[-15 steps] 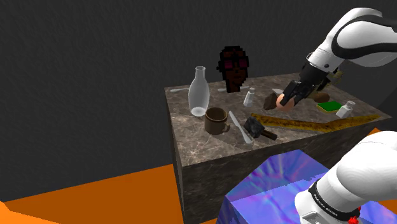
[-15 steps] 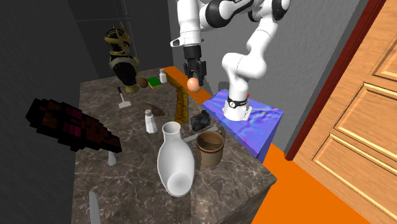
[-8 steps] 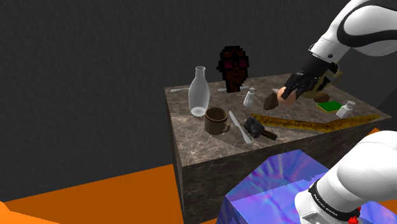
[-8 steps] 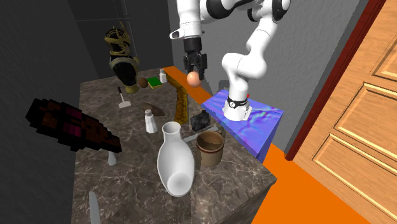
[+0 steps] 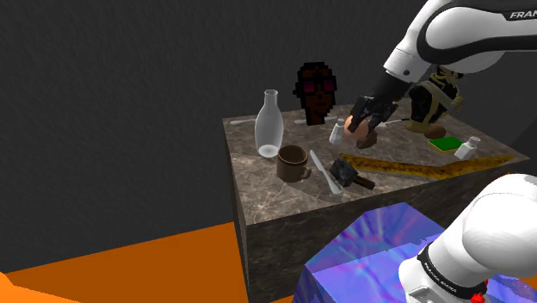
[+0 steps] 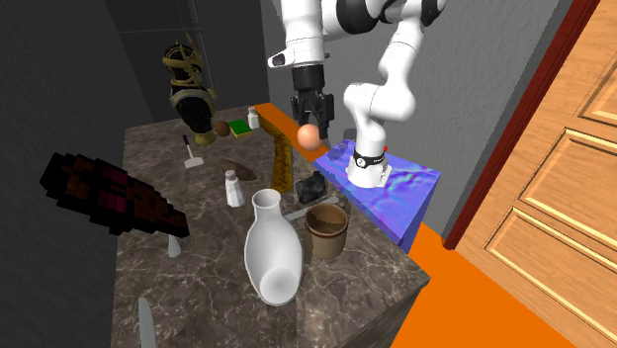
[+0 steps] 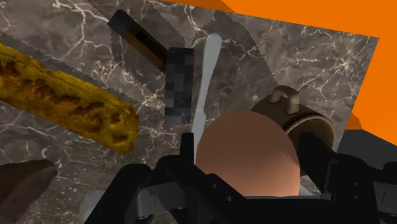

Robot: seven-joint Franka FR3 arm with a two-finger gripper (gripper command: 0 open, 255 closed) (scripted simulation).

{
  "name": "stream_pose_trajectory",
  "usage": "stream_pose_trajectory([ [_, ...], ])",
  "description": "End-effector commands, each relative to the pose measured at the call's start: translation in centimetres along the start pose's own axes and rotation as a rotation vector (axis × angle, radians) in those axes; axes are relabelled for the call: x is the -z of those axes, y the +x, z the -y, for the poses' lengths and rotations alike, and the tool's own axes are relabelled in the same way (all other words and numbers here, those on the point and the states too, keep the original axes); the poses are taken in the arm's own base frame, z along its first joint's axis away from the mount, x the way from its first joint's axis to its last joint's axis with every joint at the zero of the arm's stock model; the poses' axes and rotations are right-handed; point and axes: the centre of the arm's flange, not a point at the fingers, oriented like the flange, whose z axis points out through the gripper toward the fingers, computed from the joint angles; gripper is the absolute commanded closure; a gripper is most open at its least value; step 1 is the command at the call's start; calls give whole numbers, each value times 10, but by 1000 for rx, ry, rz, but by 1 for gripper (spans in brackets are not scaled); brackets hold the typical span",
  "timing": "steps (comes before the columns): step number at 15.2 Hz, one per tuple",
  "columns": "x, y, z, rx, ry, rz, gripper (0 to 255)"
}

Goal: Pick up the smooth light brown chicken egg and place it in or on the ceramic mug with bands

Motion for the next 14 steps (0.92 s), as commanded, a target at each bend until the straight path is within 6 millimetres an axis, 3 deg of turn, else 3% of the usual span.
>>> stream_pose_trajectory([
  [1, -7, 9, 26, -1, 2, -1, 255],
  [11, -46, 59, 148, -1, 2, -1, 255],
  [14, -61, 58, 143, -1, 2, -1, 255],
])
